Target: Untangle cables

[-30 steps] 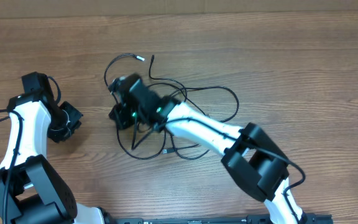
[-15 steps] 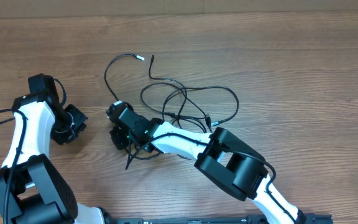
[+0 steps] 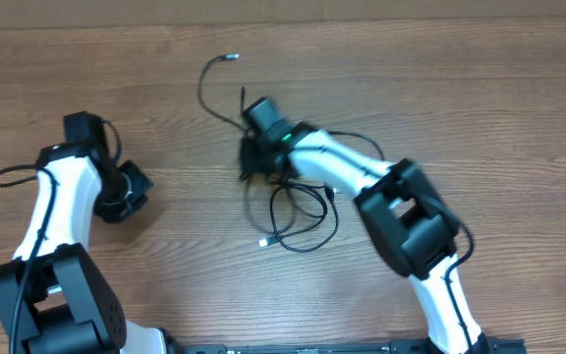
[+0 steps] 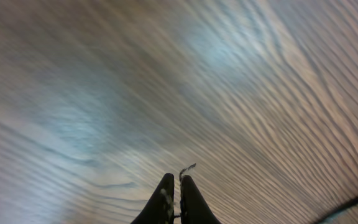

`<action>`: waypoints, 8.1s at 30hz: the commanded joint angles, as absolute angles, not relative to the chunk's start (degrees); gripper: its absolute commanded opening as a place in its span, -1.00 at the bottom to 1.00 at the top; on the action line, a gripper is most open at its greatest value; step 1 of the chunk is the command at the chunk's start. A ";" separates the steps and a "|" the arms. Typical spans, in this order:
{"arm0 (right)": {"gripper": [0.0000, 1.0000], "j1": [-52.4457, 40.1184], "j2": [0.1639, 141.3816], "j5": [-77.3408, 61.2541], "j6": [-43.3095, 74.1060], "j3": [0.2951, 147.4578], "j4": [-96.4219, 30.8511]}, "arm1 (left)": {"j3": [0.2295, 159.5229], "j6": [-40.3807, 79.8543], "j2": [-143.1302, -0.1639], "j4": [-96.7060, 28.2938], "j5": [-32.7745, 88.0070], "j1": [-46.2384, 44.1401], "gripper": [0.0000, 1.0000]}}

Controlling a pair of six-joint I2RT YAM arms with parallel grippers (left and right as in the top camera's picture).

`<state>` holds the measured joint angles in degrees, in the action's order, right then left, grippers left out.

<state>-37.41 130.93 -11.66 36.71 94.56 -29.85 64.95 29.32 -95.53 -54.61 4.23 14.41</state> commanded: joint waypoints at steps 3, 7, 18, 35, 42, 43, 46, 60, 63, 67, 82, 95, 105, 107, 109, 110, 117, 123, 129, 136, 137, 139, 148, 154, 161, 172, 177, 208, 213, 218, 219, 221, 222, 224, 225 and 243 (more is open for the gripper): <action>-0.79 -29.69 132.97 -22.96 39.33 92.73 -35.73 | 64.51 26.76 -94.83 -53.36 4.93 9.04 -0.84; -0.92 -23.94 132.88 -24.10 37.91 92.73 -43.27 | 64.51 26.76 -94.83 -51.96 4.91 4.45 -0.82; -0.92 -13.98 132.70 -20.05 28.49 92.75 -58.08 | 64.51 26.79 -94.85 -46.92 4.91 -7.18 -0.72; -0.92 -9.76 109.21 -24.64 14.72 92.75 -63.77 | 64.51 21.34 -94.85 -46.68 5.67 -14.06 -0.51; -0.31 -3.05 106.34 -14.33 16.67 92.51 -64.86 | 64.51 17.96 -94.85 -49.80 9.45 -14.20 -0.27; -0.15 -2.07 106.37 -13.67 16.67 92.20 -65.08 | 64.51 17.65 -94.85 -49.89 10.83 -14.39 -0.25; 0.21 0.64 106.37 -12.84 16.67 90.85 -65.84 | 64.51 17.72 -94.85 -49.63 13.43 -15.86 -0.22; 0.54 1.76 106.37 -17.41 16.69 73.76 -60.29 | 64.51 23.11 -94.85 -38.61 13.10 -29.52 0.22; 0.50 -0.08 106.37 -20.71 16.69 68.71 -54.98 | 64.51 23.40 -94.85 -33.71 13.13 -31.90 0.51; 0.50 -2.81 106.37 -21.32 18.04 63.94 -49.84 | 64.51 23.73 -94.85 -27.99 13.10 -34.13 0.58; 0.51 -6.70 106.37 -19.11 18.44 59.99 -43.09 | 64.51 32.86 -98.67 -19.81 8.84 -36.16 0.40; 0.53 -6.70 106.37 -19.11 18.41 59.99 -42.11 | 64.51 37.76 -104.88 -11.16 15.53 -37.19 0.12; 0.54 -6.70 106.37 -19.14 18.39 59.99 -42.11 | 64.49 37.78 -104.90 -12.32 14.96 -37.60 -0.24; 0.54 -6.70 106.37 -19.14 18.39 59.99 -42.26 | 64.49 37.80 -105.16 -12.80 13.98 -38.13 -0.21; 0.54 -6.70 106.37 -19.11 18.39 59.99 -42.28 | 64.49 38.02 -105.67 -11.38 13.08 -38.63 -0.15; 0.54 -6.70 106.37 -19.14 18.39 59.99 -42.24 | 64.49 38.20 -105.86 -10.37 12.88 -38.83 -0.15; 0.54 -6.70 106.37 -19.11 18.39 59.99 -41.56 | 64.49 38.15 -107.20 -8.75 11.40 -39.07 -0.39; 0.55 -6.70 106.37 -19.14 18.39 59.99 -41.21 | 64.49 38.15 -107.94 -9.32 11.40 -39.05 -0.69; 0.55 -6.70 106.37 -19.14 18.39 59.99 -41.17 | 66.04 33.78 -106.17 -9.17 15.99 -37.39 -0.92; 0.55 -6.70 106.37 -18.15 18.39 59.99 -40.86 | 69.89 32.08 -98.67 -12.03 22.15 -33.95 -0.92; 0.55 -6.70 106.37 -17.80 18.39 59.99 -40.73 | 70.37 31.73 -97.51 -12.69 22.15 -33.65 -0.92; 0.56 -6.70 106.37 -17.61 18.37 59.96 -40.58 | 71.50 29.80 -94.89 -13.89 22.11 -33.15 -0.92; 0.55 -6.70 106.37 -16.60 18.39 59.96 -40.56 | 73.30 24.14 -82.74 -14.87 17.43 -32.53 -0.92; 0.06 -6.22 105.75 -18.17 18.37 62.61 -44.93 | 73.30 23.07 -80.42 -17.41 12.75 -32.53 -0.92; 0.16 -5.21 100.99 -18.04 17.50 74.32 -56.64 | 73.30 20.08 -80.49 -24.08 1.61 -32.53 -0.92; 0.41 -5.52 99.42 -25.15 20.29 76.73 -51.81 | 74.37 16.25 -76.12 -23.05 1.28 -32.56 -0.92; 0.32 -6.31 100.25 -25.17 22.74 75.77 -48.99 | 74.46 16.21 -71.92 -21.76 0.60 -32.53 -0.92; -0.74 -13.80 104.66 -10.90 30.48 61.10 -27.90 | 74.46 14.81 -49.74 -19.27 -60.95 -32.53 -0.92; -0.74 -13.80 104.66 -7.94 30.68 58.52 -26.17 | 74.46 14.81 -49.52 -13.06 -80.79 -32.53 -0.92; -0.62 -13.80 104.66 -7.66 30.68 57.23 -25.12 | 74.35 14.79 -49.60 -12.86 -77.21 -32.53 -0.92; -0.55 -13.80 104.66 -8.36 30.68 57.23 -24.97 | 74.35 14.79 -49.69 -13.50 -75.66 -32.53 -0.92; -0.32 -13.80 104.66 -12.60 30.63 57.23 -24.16 | 74.35 14.79 -49.89 -14.59 -73.10 -32.53 -0.92; -0.30 -13.80 104.64 -15.62 30.63 57.23 -23.73 | 74.35 14.79 -50.11 -14.85 -72.38 -32.53 -0.92; -0.30 -13.80 104.64 -22.39 30.59 57.25 -23.09 | 74.35 14.79 -50.68 -14.79 -72.38 -32.53 -0.92; -0.31 -13.80 104.66 -25.58 30.59 57.25 -22.68 | 74.35 14.79 -51.03 -14.76 -72.38 -32.53 -0.92; -0.40 -21.34 104.66 -22.41 41.17 57.23 -18.11 | 74.35 14.96 -56.82 -20.97 -72.03 -32.53 -0.92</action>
